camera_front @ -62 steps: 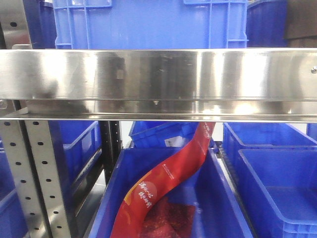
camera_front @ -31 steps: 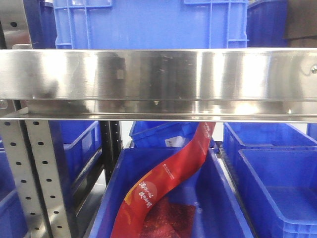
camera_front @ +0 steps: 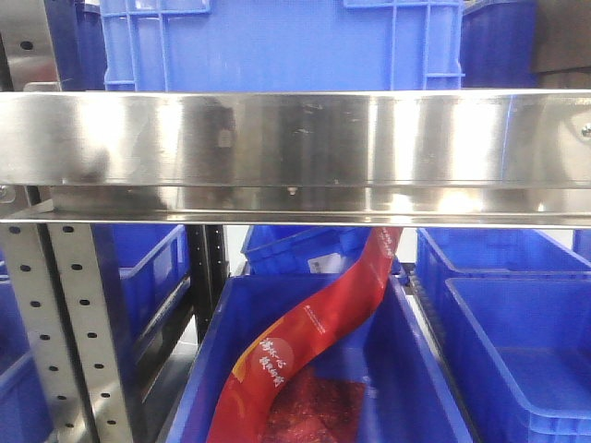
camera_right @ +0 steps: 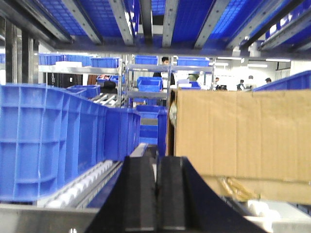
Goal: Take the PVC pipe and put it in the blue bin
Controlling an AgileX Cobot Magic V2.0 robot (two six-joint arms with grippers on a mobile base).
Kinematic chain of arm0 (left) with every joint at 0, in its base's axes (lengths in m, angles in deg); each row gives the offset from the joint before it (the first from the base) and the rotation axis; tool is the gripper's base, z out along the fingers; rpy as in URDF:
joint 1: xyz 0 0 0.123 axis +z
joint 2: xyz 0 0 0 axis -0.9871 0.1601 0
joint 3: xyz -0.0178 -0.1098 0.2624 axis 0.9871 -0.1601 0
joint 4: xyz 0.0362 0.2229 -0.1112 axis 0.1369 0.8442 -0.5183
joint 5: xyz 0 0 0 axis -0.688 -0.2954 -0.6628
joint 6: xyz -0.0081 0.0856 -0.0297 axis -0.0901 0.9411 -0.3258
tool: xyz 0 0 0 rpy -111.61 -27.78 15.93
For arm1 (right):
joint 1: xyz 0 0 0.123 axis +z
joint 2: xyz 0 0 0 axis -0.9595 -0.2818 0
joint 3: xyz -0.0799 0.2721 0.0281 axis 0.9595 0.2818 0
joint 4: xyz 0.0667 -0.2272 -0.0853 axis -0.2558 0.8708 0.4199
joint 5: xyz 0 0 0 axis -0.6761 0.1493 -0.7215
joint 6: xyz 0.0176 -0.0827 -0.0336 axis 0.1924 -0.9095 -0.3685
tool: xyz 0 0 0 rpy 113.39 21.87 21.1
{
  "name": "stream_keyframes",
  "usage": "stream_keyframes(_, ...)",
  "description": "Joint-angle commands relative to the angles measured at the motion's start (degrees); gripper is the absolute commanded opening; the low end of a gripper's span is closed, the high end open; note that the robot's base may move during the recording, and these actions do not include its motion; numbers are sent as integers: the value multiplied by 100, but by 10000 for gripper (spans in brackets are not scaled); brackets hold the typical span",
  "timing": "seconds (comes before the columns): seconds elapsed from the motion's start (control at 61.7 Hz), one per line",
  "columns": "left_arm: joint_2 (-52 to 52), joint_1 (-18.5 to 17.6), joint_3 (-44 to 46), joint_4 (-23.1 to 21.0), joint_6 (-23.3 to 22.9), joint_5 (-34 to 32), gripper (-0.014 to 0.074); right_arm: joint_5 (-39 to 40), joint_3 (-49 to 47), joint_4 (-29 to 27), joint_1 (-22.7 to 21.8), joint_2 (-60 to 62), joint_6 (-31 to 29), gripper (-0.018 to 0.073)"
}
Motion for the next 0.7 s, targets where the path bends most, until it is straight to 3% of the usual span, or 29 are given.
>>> stream_keyframes(0.0, -40, 8, 0, -17, -13, -90, -111, 180, 77, 41, -31, 15, -11, -169)
stream_keyframes(0.681, -40, 8, 0, -17, -13, -90, -111, -325, 162, 41, -31, 15, -11, -169)
